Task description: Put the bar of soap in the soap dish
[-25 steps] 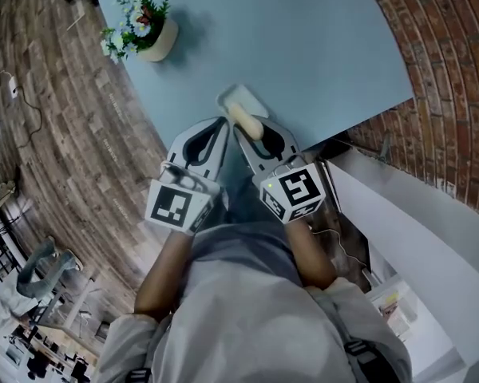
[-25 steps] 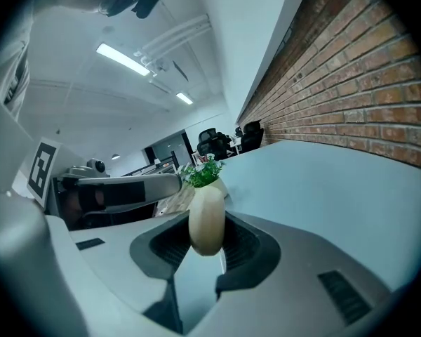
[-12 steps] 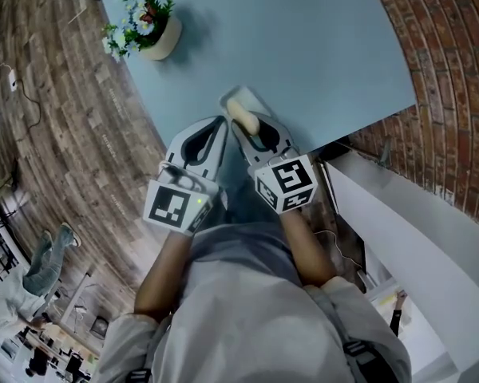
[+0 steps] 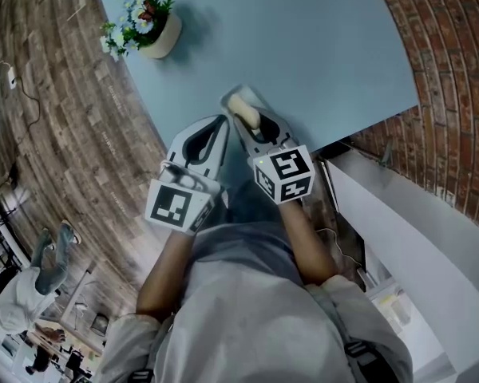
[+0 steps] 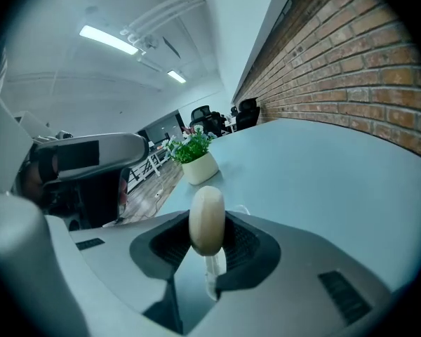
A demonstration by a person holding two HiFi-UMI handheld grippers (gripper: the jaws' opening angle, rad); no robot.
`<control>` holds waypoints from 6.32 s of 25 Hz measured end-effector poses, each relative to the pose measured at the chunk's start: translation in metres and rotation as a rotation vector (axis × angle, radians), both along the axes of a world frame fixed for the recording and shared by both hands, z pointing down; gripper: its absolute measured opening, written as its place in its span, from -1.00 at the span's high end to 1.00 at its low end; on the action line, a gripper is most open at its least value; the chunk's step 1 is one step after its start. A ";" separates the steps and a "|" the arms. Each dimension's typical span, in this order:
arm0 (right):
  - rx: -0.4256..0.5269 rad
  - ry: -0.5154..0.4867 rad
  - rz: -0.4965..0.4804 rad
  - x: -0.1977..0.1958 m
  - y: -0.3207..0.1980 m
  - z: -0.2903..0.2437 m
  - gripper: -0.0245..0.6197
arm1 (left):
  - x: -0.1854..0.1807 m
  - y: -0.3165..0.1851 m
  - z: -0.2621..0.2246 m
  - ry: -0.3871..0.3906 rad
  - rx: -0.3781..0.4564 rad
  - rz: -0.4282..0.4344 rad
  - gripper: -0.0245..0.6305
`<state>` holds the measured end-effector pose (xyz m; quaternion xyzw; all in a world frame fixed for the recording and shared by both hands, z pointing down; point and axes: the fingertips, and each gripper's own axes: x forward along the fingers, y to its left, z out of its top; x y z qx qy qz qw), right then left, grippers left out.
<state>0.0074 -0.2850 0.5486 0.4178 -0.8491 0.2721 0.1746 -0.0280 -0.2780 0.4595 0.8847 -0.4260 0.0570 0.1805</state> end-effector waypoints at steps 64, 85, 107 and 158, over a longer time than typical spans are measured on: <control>-0.193 0.182 0.025 -0.002 -0.005 0.047 0.53 | -0.006 0.012 0.002 0.019 -0.006 -0.041 0.92; -0.182 0.228 0.071 0.024 0.007 0.050 0.45 | 0.006 0.020 0.002 0.046 -0.018 -0.018 0.92; 0.007 0.200 0.125 0.032 0.026 -0.028 0.85 | 0.006 0.035 -0.018 0.070 0.027 0.043 0.92; 0.481 0.037 0.218 0.016 0.127 -0.228 0.89 | -0.039 0.110 -0.135 0.088 0.267 0.103 0.92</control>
